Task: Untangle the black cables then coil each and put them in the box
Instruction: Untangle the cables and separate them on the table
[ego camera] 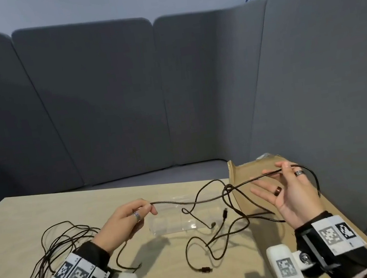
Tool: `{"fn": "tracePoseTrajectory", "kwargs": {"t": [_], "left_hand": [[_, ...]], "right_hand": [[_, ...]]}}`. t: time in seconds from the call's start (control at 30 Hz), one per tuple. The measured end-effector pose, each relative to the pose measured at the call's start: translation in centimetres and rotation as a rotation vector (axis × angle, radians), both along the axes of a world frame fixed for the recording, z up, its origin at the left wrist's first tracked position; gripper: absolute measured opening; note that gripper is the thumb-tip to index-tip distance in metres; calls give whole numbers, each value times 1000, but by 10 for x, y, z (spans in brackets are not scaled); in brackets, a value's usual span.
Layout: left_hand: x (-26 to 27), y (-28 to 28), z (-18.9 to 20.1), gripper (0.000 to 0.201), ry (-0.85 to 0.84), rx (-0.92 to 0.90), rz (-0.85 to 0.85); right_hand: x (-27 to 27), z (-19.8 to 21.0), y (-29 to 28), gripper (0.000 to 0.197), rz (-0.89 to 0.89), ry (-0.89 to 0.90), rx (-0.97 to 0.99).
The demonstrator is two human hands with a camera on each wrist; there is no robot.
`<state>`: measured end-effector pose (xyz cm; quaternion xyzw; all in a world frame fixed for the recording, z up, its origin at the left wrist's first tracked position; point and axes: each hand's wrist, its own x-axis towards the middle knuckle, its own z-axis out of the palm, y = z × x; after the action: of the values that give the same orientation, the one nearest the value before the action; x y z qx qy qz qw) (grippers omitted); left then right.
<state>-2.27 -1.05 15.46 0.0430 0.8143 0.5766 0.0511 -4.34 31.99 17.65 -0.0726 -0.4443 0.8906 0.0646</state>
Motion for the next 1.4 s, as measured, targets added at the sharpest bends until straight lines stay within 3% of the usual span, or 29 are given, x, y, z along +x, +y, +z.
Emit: {"fn": "tracePoseTrajectory", "kwargs": {"t": [0.1, 0.13, 0.2, 0.27, 0.33, 0.4, 0.5, 0.57, 0.63, 0.7, 0.73, 0.77, 0.83, 1.0, 1.1, 1.17, 1.23, 1.3, 1.4], "left_hand": [[-1, 17, -2, 29, -69, -136, -159], [1, 27, -2, 40, -40, -226, -184], [3, 54, -6, 62, 39, -357, -163], [3, 82, -11, 62, 35, -387, -156], [-2, 102, -23, 41, -24, -255, -114], [-7, 113, -32, 20, -124, 67, 1], [-9, 117, -38, 27, -173, 400, 151], [-11, 115, -37, 33, -154, 447, 183], [-13, 112, -37, 33, -139, 454, 168], [-13, 110, -36, 28, -116, 431, 138], [-13, 110, -35, 25, -98, 407, 129], [-13, 110, -34, 24, -74, 376, 122], [-14, 112, -31, 22, -7, 283, 101], [-8, 126, -19, 25, 294, -35, -40], [-3, 122, -19, 15, 280, 41, -100], [1, 113, -19, 10, 163, 264, -152], [4, 97, -22, 17, 99, 347, -143], [4, 79, -29, 20, 72, 378, -78], [0, 45, -47, 23, -75, 618, 101]], "right_hand": [[6, 0, -20, 21, 101, -74, -57], [8, -2, -29, 20, 132, -96, -84], [13, -4, -44, 19, 180, -129, -139], [16, -6, -55, 19, 214, -149, -188], [17, -7, -60, 20, 241, -152, -221], [18, -9, -58, 19, 266, -154, -230], [20, -13, -48, 18, 319, -212, -147], [21, -19, -36, 21, 376, -289, 52], [23, -28, -20, 32, 481, -317, 538], [24, -33, -8, 46, 592, -218, 1065], [23, -32, -5, 48, 572, -151, 1229], [23, -28, -5, 48, 488, -73, 1307], [18, -19, -14, 48, 282, 84, 1284], [1, -11, -50, 34, 364, 232, 1383], [-3, -2, -52, 31, 370, 273, 1268], [-6, 7, -46, 27, 381, 176, 954], [-8, 18, -35, 23, 385, 61, 611], [-12, 25, -20, 22, 330, 24, 387], [-20, 33, 9, 29, 173, 19, 201]]}}
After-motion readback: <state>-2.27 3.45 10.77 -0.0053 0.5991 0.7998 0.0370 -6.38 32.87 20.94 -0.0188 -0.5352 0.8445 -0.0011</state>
